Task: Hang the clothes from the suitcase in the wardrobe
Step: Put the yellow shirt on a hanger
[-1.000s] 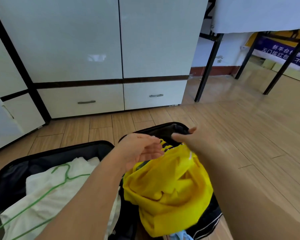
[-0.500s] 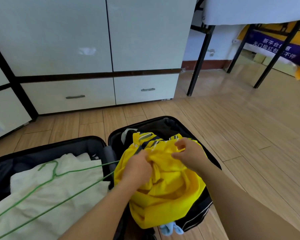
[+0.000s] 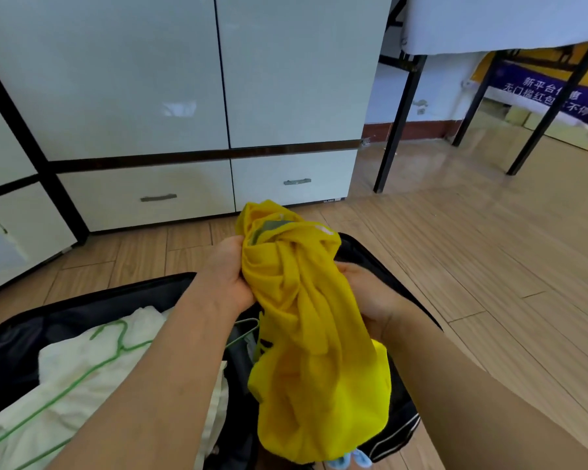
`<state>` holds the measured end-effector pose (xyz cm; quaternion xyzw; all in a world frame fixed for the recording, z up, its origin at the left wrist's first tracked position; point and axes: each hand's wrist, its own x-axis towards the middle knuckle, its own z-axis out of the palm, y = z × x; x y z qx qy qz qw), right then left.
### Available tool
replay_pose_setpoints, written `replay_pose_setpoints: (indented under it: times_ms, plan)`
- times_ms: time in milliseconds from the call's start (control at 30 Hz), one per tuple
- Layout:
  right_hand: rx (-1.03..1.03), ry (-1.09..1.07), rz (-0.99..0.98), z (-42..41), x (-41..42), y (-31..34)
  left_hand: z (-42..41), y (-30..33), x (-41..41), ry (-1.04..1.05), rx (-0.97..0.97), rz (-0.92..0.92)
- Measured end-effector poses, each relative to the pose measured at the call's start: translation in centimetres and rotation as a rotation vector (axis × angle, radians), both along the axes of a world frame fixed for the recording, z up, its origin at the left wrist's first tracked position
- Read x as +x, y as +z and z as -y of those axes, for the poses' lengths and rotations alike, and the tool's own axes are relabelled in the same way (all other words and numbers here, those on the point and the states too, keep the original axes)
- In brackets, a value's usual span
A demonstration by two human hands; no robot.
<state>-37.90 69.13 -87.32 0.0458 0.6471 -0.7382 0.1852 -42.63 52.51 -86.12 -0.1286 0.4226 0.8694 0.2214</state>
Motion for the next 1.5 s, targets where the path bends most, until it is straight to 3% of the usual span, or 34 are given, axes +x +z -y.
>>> replay_pose_setpoints:
  times_ms: [167,367,433,467,533,600,700,767,867,967,1033,1100,1200,1300,1500]
  plan:
    - [0.434,-0.238,-0.276,-2.5,-2.1,2.2,2.4,-1.6,-0.4,0.054,-0.09,0.047]
    - [0.437,-0.946,-0.546,-5.9,-2.5,4.8,3.3,-1.6,-0.1,0.036,-0.437,-0.13]
    - [0.641,-1.089,-0.464,-7.5,-2.8,4.0,3.2,-1.7,-0.4,0.086,-0.505,-0.156]
    - [0.733,-1.105,-0.334,-8.0,-2.9,3.5,3.2,-1.7,-0.5,0.113,-0.529,-0.153]
    - [0.877,-1.011,-0.075,-7.6,-2.7,2.1,2.8,-1.9,-0.7,0.132,-0.541,-0.154]
    - [0.921,-0.826,-0.081,-5.1,-2.1,1.3,1.8,-1.8,-0.3,0.092,-0.498,-0.181]
    - [0.6,-0.188,-0.236,-0.4,-1.1,1.0,0.3,-1.1,0.6,0.038,-0.279,-0.12]
    - [0.58,0.076,-0.229,1.6,-0.9,0.4,0.0,-0.8,0.8,0.018,-0.156,-0.066]
    - [0.697,0.001,-0.36,2.0,-1.5,0.3,0.6,-1.0,1.0,0.02,-0.04,-0.08]
    - [0.564,-0.246,-0.369,1.1,-1.5,2.1,1.7,-1.8,0.6,0.049,-0.021,-0.108]
    - [0.383,-0.344,-0.354,0.5,-1.5,3.7,1.7,-2.8,0.5,0.063,-0.199,-0.072]
    - [0.139,-0.392,-0.335,0.0,-1.6,5.2,1.4,-3.7,0.9,-0.068,-0.499,-0.049]
    - [-0.169,-0.479,-0.281,-0.7,-1.4,7.6,0.3,-4.6,1.9,-0.426,-0.539,-0.052]
    - [-0.258,-0.531,-0.261,-1.6,-1.1,8.2,-1.1,-5.3,2.3,-0.588,-0.503,-0.135]
    - [-0.287,-0.517,-0.257,-3.2,-1.1,7.7,-1.9,-7.3,1.5,-0.482,-0.93,-0.281]
